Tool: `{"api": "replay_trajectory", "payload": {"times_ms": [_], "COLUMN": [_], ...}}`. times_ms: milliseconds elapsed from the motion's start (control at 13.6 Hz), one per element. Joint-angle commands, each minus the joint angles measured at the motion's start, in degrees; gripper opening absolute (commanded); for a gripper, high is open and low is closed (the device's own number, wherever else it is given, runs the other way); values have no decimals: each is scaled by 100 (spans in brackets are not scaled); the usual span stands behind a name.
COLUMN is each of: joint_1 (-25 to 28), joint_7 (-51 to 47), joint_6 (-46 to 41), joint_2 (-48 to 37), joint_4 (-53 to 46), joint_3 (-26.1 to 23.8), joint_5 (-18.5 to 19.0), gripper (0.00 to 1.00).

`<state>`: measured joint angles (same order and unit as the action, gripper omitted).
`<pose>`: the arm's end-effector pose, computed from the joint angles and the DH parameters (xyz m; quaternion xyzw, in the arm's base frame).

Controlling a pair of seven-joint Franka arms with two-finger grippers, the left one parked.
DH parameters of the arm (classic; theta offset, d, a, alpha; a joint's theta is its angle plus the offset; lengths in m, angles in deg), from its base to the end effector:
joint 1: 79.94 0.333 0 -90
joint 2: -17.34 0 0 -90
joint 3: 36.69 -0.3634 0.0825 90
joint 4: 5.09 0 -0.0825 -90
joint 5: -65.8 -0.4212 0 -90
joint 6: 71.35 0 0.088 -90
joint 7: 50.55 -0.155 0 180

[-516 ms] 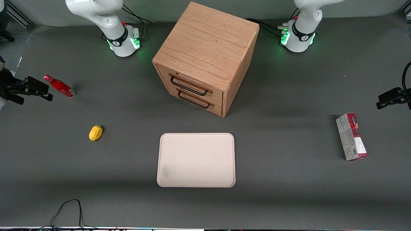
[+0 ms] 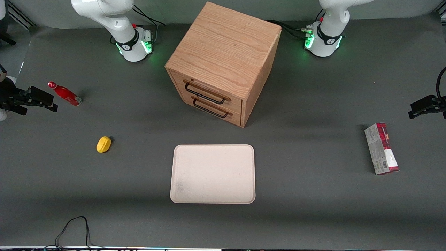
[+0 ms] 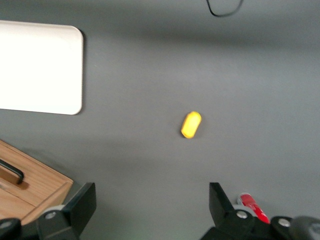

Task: Place coke bottle on tray

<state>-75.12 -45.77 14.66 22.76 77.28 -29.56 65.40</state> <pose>0.6168 -0.0200 0.6284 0.9996 0.0219 -0.0153 0.0014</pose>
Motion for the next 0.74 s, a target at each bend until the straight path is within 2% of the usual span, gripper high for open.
{"api": "replay_trajectory", "payload": {"times_ms": [0,221,368,516,663], "joint_1": [-191,-218,-201,-192,-192], "joint_7": [32,864,1531,2453,2913], "joint_6": [-15,632,1449,2030,2706], "joint_2": [-348,-944,-1437,-1693,-1895], "joint_4": [865,2129,3228,3916,4601], "joint_3": [51,839,1629,2394,2818], "joint_5": [435,454,463,463,472], "gripper": [100,100,100,100,100]}}
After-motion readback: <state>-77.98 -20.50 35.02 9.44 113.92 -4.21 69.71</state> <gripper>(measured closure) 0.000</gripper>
